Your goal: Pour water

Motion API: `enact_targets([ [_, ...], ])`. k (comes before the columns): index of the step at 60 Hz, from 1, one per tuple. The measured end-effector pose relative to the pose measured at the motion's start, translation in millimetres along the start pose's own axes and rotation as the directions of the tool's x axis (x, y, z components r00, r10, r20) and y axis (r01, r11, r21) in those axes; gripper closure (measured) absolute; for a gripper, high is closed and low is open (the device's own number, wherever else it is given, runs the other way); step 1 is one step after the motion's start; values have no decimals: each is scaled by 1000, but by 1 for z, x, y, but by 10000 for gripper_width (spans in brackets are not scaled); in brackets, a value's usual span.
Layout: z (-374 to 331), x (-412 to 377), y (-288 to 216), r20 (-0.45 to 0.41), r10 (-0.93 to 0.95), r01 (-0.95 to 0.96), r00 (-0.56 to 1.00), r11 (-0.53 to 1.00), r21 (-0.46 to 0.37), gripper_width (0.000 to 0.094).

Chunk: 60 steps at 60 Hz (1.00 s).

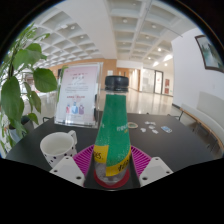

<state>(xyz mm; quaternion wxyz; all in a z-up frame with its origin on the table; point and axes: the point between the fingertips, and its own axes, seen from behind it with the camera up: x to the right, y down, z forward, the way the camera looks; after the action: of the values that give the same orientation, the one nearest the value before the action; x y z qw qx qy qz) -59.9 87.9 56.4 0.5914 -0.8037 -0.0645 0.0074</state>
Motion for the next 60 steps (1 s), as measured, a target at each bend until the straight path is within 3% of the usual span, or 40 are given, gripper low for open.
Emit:
enact_targets([
  [3,-2,1,8,-5,16,-16,1000,999,-51,276],
  [7,-8,4,13,-17,25,-26,1000,996,-88,61],
  [9,-15,7,14,-34,15,-18,999,995,-99,110],
  [14,-38,6,8,-44,-20,15,999,995,-94,70],
  [45,-265,-27,-6,-78,48,-55,996,994,-95,80],
  [60,-350,-37,12,-90,30,-39,995,994,-99,80],
])
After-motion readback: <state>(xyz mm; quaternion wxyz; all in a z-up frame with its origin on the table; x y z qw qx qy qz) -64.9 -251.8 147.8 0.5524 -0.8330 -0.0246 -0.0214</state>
